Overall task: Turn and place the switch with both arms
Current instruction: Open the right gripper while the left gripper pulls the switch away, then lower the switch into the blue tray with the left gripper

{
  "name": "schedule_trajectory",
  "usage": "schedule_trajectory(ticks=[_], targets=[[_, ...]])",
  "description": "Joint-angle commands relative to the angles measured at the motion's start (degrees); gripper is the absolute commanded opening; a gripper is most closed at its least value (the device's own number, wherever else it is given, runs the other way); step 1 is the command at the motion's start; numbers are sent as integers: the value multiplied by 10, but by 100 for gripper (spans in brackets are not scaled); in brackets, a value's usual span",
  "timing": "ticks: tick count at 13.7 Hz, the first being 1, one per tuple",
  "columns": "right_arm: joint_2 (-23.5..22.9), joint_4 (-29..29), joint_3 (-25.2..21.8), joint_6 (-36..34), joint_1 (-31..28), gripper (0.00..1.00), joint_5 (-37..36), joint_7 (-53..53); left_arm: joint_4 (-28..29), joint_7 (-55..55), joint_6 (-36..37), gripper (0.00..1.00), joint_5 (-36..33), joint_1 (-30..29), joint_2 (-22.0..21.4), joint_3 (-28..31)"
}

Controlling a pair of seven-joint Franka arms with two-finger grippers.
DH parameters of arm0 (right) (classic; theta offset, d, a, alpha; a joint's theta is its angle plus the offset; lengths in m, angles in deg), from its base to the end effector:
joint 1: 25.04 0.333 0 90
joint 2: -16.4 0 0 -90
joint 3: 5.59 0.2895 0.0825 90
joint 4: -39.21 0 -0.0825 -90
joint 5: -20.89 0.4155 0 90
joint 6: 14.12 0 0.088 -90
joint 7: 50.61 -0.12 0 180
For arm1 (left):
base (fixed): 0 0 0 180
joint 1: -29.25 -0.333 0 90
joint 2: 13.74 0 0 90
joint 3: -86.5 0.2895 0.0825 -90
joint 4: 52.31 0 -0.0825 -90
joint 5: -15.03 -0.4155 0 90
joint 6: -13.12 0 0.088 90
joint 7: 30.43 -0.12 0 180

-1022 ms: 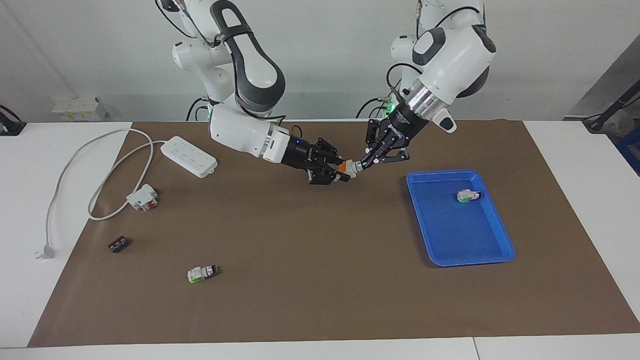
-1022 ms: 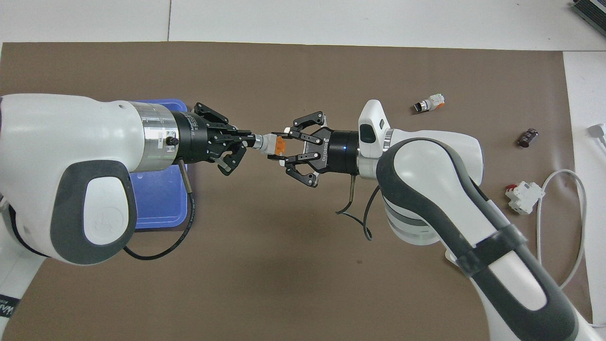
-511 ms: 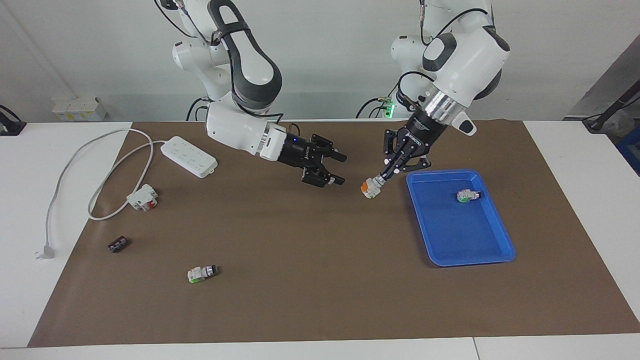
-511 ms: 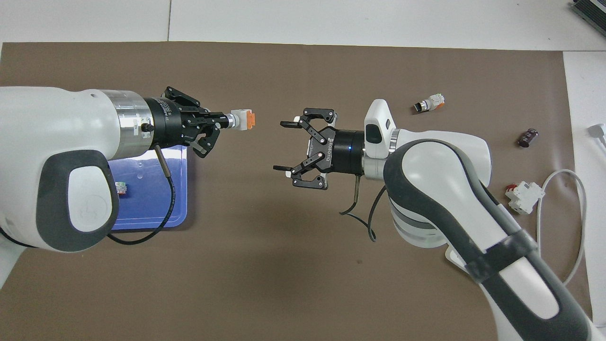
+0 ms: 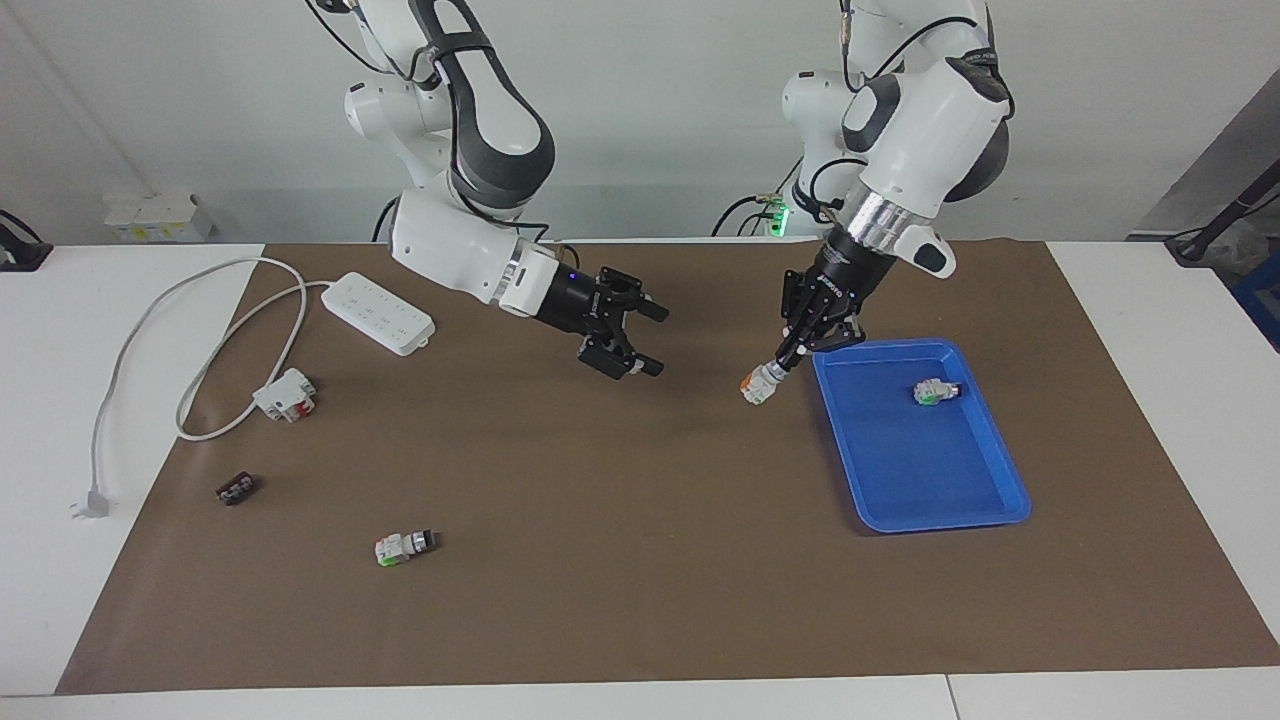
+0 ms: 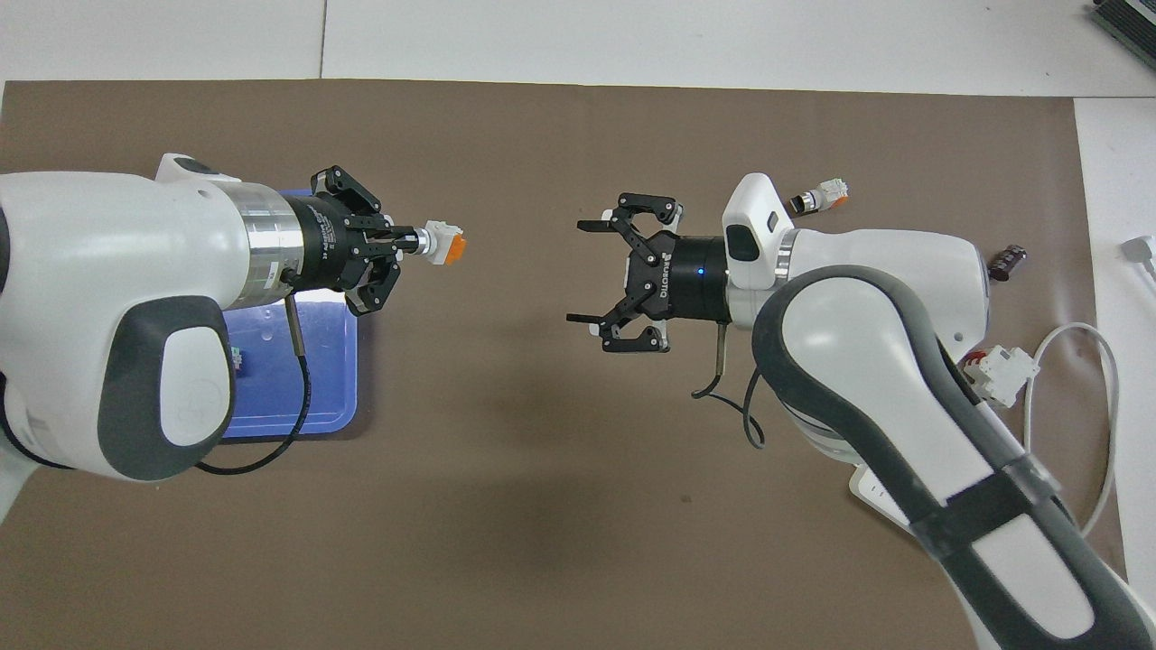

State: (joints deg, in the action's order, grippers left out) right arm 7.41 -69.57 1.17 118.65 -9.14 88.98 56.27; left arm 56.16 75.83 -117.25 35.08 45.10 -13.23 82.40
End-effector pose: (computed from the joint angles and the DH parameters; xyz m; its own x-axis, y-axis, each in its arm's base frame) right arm 0.5971 0.2753 0.4092 -0.0262 0.5575 0.8298 0.9847 -0.1285 0.1174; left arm 0.5893 -0.2264 0.4870 -0.0559 0.9133 -0.4035 0.9619 0.1576 0.2234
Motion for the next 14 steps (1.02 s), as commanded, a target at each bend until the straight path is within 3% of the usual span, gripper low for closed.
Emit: schedule_trajectory(ticks=[1,6,14], targets=[[42,-6,3,-17,-24,100,-135,-89,35,-152,24,0,-32,-28,-24,0],[65,31,3,-88,-51,100,-368,-252,64,-436,90,0,-96,-81,-47,0],[61,74,3,-87,-103,100,-530,-467,147,-776,89,0,-149,-132,-74,1]])
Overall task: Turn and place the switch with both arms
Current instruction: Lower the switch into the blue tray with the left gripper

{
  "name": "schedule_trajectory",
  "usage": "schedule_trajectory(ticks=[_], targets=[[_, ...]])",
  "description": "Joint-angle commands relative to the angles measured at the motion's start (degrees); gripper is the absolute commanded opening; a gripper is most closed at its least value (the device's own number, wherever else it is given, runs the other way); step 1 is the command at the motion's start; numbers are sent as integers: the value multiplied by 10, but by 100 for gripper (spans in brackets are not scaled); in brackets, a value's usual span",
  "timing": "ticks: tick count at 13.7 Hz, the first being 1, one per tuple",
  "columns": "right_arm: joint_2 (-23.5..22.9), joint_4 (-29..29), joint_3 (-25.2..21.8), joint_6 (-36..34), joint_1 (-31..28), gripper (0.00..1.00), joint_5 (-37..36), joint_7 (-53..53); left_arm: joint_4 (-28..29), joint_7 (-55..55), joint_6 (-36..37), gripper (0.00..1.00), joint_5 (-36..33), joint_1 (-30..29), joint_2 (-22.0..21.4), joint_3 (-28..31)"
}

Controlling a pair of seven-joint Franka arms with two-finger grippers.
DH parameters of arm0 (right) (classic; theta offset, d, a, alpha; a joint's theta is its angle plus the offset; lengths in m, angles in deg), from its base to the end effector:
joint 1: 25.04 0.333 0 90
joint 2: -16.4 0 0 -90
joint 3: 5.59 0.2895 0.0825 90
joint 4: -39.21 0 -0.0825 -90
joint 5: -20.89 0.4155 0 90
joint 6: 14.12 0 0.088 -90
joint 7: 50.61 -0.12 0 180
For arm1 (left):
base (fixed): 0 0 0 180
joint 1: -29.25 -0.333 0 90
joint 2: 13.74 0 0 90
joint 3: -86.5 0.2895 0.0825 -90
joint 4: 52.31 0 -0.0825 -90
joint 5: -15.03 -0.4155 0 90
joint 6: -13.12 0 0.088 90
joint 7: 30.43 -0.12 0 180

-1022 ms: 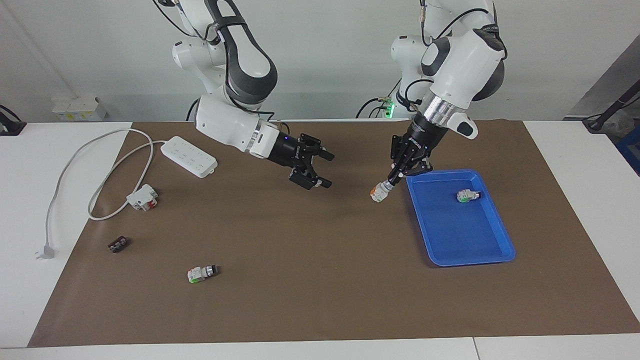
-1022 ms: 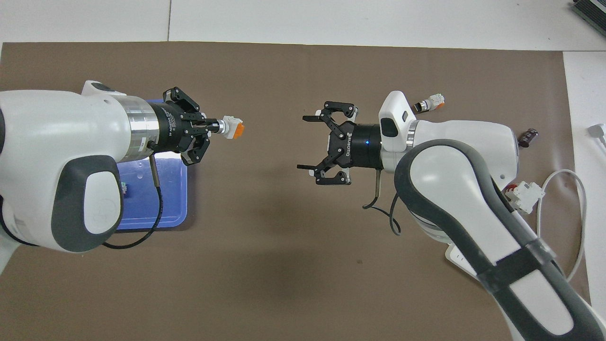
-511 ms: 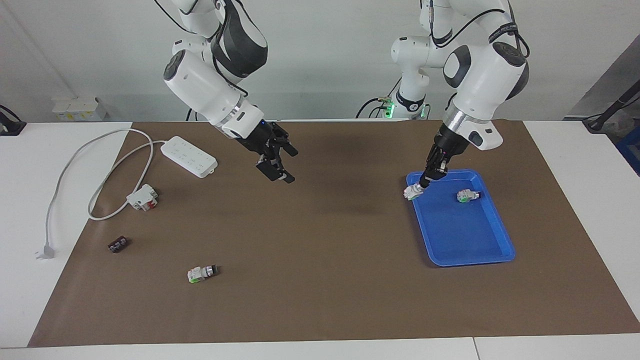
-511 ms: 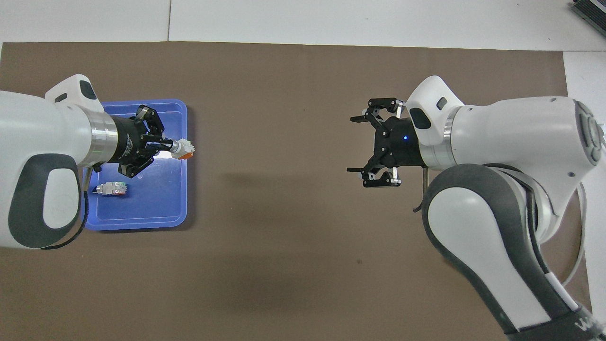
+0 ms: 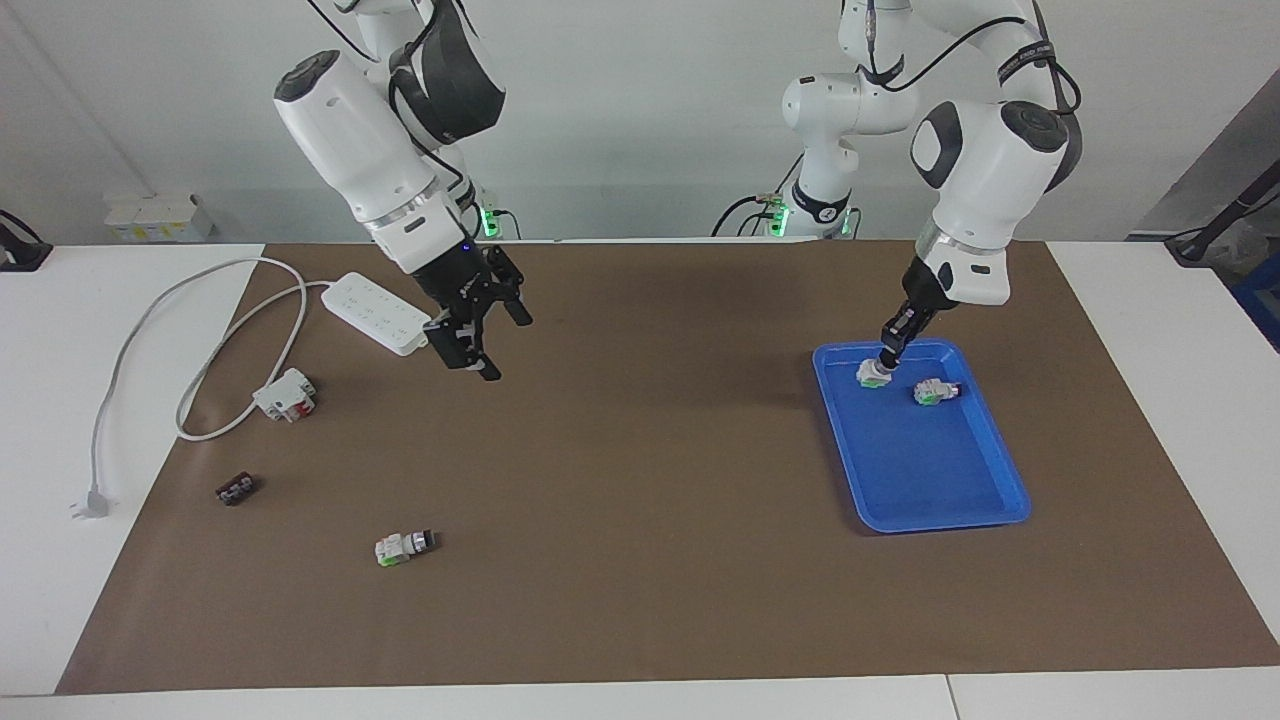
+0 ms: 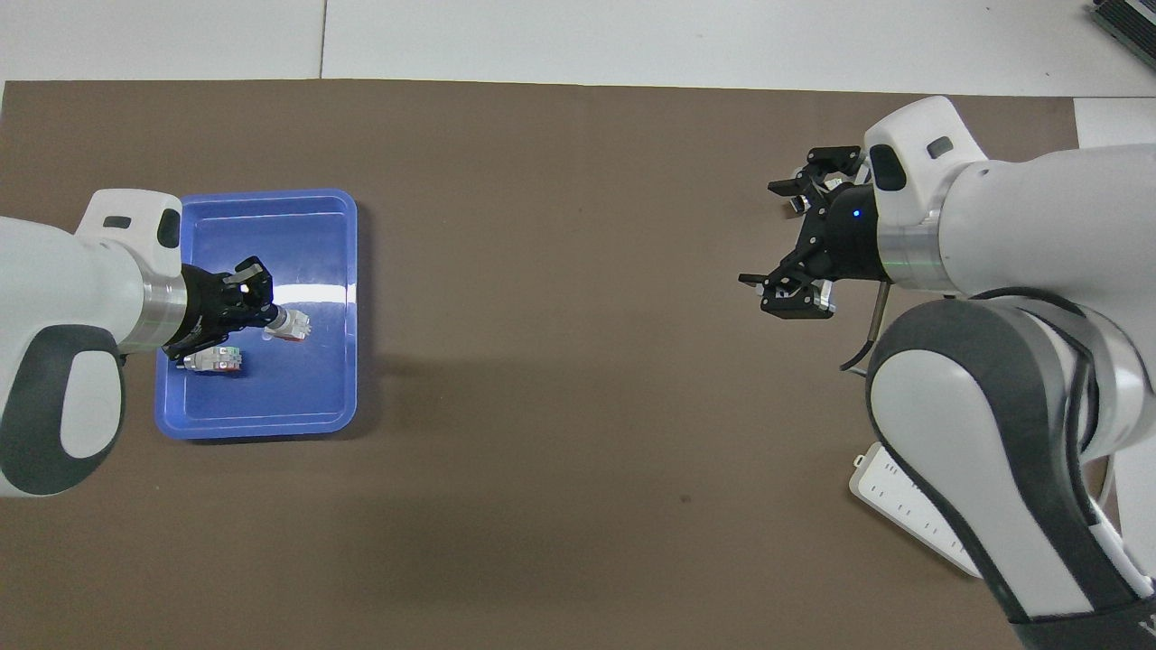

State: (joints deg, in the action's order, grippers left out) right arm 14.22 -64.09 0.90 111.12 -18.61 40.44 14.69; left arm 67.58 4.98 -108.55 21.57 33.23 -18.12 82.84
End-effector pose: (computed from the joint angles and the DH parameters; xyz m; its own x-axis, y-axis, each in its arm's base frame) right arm 0.6204 0.1577 0.5074 0.2858 0.8592 0.4243 0.9165 -0.3744 0.1410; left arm 0.5653 -0.0825 0.4138 0.8567 0.5151 0.0283 0.5068 -0.8506 0.1403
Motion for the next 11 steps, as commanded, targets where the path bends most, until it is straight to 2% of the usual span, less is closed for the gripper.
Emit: schedule_trajectory(ticks=[1,5,6,8,9,10,11], targets=[[-5,20,5,-11,-10,100,-67,-82,33,-91,2,0,-21,-26,-25,-5],[-4,20,5,-13,-13,100,-122,-270,23,-208,28,0,-49,-37,-24,-5],[-3,20,5,-18,-13,100,-133,-332,18,-216,32,32,-49,-39,-21,-5],[-3,20,4,-26,-24,100,-137,-438,-1,-217,46,65,-49,-39,-16,-6],[-2,20,4,-27,-28,100,-137,-479,-10,-218,53,91,-49,-37,-14,-6],[1,18,4,-26,-38,100,-137,-516,-21,-217,57,98,-49,-34,-11,-6],[-1,20,4,-17,-52,100,-137,-554,-39,-217,72,98,-49,-32,-5,-6]])
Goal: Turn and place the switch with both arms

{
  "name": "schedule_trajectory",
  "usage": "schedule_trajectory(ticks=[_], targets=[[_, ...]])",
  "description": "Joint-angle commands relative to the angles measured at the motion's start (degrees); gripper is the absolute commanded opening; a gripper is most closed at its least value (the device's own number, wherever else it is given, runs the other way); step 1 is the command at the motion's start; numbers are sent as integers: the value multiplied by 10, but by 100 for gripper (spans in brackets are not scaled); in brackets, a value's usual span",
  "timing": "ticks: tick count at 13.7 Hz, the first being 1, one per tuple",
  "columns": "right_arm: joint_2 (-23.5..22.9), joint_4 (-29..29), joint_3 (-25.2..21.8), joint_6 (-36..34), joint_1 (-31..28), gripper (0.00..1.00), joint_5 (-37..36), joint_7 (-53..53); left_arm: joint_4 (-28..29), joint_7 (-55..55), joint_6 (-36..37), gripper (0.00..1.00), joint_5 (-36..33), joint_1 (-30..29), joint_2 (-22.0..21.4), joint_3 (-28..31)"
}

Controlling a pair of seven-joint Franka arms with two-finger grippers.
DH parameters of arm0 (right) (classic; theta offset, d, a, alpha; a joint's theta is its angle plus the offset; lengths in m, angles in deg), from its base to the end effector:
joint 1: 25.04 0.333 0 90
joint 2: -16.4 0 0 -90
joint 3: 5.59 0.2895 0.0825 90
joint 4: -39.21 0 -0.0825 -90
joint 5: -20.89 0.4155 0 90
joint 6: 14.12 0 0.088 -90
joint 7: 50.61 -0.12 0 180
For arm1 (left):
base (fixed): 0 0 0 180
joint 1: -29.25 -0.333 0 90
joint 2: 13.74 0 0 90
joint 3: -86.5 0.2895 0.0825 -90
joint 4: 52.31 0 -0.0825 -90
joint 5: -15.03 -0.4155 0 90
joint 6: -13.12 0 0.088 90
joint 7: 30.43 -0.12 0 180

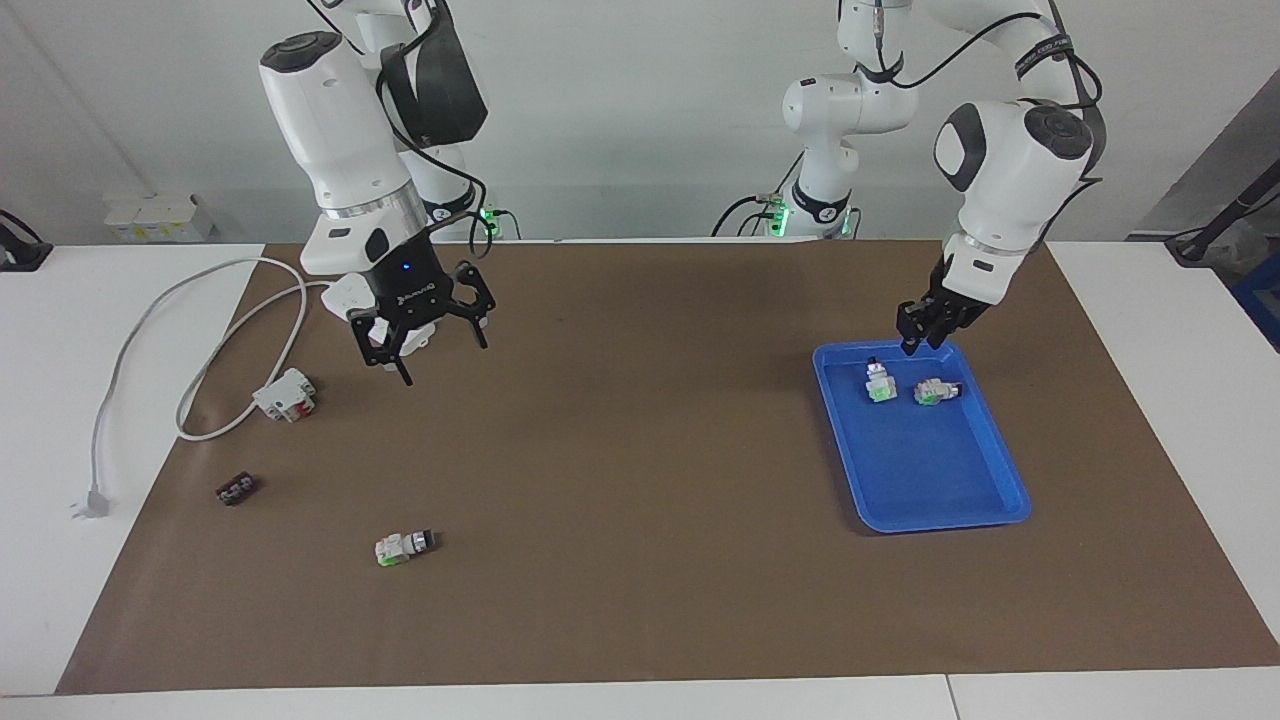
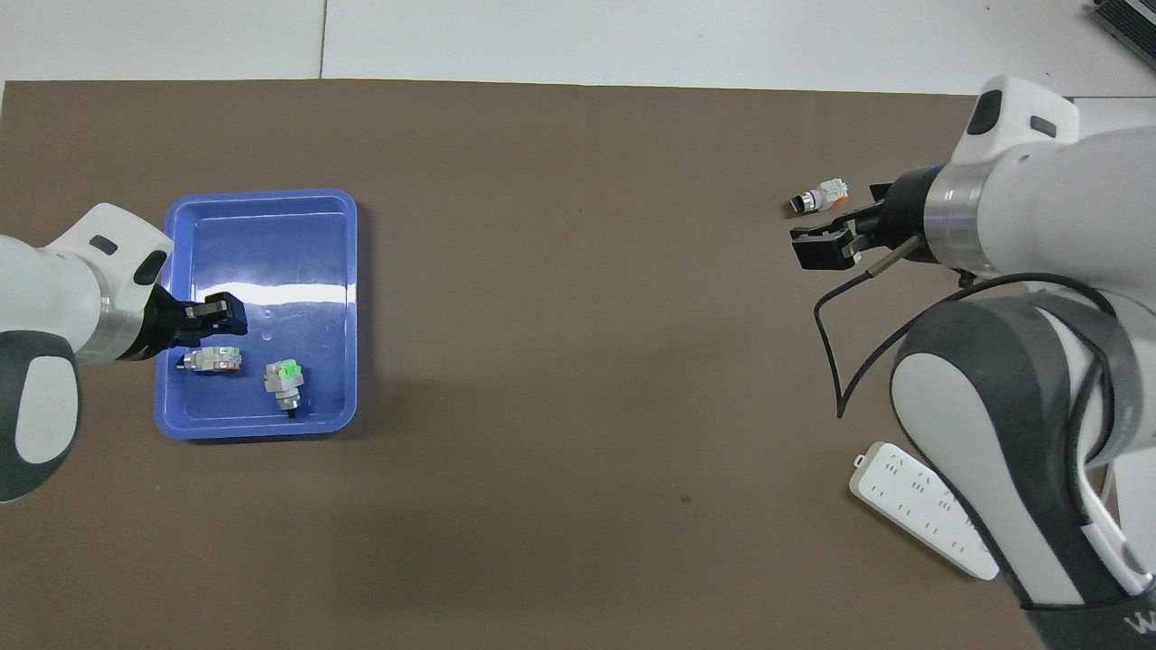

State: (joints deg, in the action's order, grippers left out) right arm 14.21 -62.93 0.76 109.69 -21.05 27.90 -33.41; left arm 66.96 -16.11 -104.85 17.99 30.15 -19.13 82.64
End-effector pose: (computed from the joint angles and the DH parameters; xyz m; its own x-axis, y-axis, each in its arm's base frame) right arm 0.6282 0.1201 0.5130 0.8530 0.3864 0.3509 0.4193 -0.9077 -0.0196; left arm 0.5624 -0.0506 0.4227 0.9801 0.1897 0.0584 0.1865 -0.9808 0.0571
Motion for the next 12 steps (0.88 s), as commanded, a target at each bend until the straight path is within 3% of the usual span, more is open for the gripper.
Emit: schedule_trajectory(ticks=[1,5,9,12], targets=[[0,8,5,-2,-31,100,-13,-107,-56,-7,54,98,-15,-1,10,-4],[13,6,0,-22,-50,100,-43,-146,-156,-37,176,98,-17,1,28,-5],[34,7,0,-105,-62,100,-71,-239,-206,-73,254,99,-44,4,23,-9],[44,7,1,-164,-60,100,-101,-295,-221,-91,267,99,-46,3,18,-7]])
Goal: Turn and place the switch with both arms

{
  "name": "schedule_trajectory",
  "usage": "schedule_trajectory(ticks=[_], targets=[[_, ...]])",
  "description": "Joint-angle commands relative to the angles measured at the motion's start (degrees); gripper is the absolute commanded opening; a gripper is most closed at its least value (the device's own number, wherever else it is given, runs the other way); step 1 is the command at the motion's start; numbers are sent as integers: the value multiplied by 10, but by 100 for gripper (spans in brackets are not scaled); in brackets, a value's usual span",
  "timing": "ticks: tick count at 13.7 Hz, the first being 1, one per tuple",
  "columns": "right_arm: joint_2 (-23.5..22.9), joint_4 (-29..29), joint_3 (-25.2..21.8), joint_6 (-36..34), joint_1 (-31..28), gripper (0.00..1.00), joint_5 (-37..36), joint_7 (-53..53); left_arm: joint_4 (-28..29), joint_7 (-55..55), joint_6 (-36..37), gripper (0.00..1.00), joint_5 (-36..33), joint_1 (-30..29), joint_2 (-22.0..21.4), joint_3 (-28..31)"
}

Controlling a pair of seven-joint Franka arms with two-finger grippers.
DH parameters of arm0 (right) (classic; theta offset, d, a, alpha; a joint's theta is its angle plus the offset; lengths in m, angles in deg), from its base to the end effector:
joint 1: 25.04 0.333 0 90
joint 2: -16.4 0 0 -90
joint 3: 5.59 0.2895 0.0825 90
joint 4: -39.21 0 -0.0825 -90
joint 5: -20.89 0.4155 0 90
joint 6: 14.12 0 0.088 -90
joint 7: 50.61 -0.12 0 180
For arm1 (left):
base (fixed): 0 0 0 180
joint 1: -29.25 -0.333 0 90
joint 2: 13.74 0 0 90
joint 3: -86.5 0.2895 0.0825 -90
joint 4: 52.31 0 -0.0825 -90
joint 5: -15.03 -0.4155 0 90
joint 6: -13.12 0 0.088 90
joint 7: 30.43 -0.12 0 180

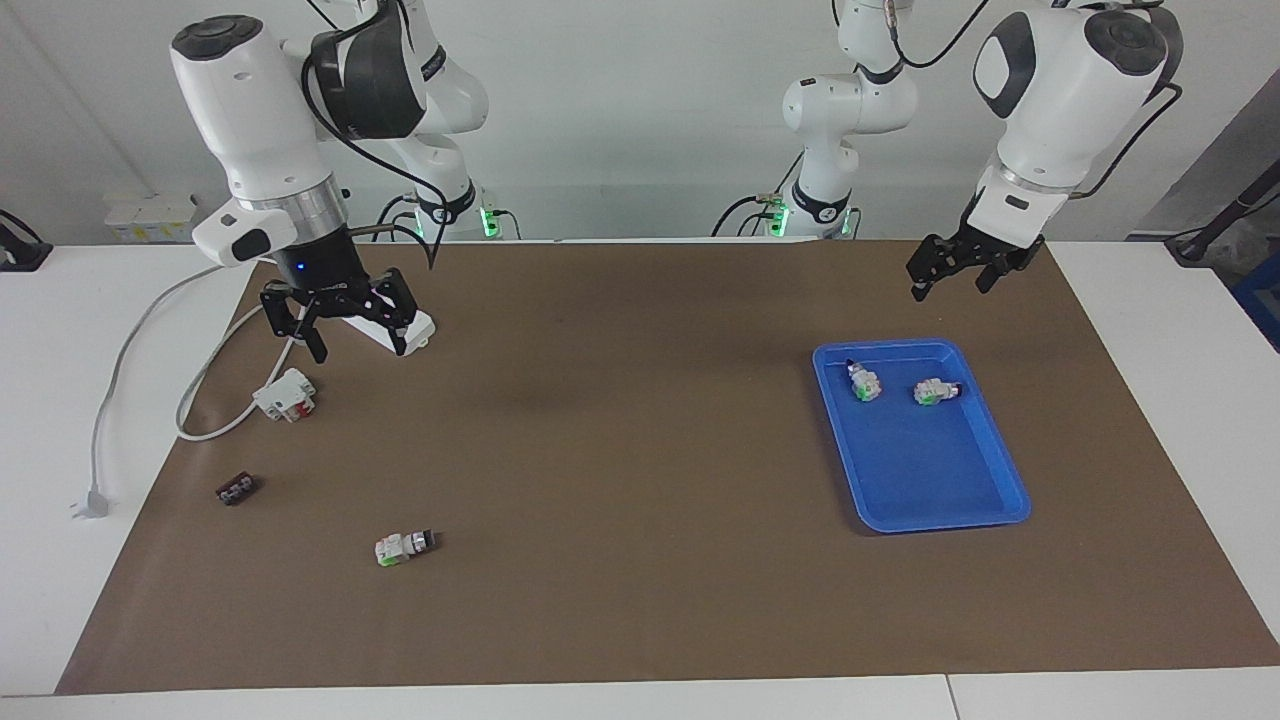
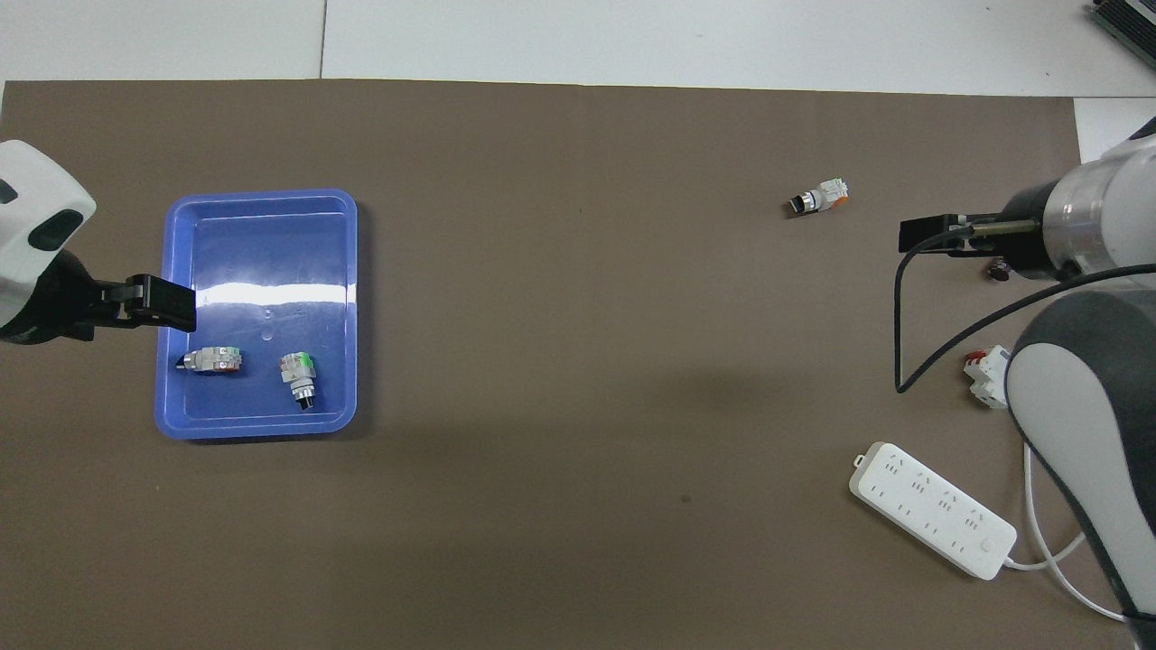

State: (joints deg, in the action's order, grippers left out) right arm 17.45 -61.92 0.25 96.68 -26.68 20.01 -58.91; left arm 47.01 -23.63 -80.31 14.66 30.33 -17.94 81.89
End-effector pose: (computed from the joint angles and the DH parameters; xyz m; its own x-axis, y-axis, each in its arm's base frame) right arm 0.6079 0.0438 0.5309 0.9802 -0.0670 0.1864 -0.0663 -0.9977 -0.0100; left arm 0.5639 -0.0566 0.5502 0.9994 0.0194 -0.0281 0.0190 -0.9997 -0.0158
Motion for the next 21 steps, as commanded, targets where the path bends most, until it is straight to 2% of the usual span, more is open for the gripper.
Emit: schedule_trajectory(ticks=[1,4,6,10,21], targets=[[18,-3,8,-58,-3,100,-22,-46,-22,-15,16,100,-9,0,6,0],[30,-5,12,-101,-4,100,-18,-46,-21,-8,5,100,-6,2,5,-1],[29,-2,11,-102,-4,100,-17,-45,-21,-7,4,100,4,1,6,0],[16,32,12,-136,-4,100,-22,-27,-21,-6,-11,100,7,0,7,1],[15,34,12,-141,-6,100,-19,-15,-13,-18,-34,100,37,-4,5,5]])
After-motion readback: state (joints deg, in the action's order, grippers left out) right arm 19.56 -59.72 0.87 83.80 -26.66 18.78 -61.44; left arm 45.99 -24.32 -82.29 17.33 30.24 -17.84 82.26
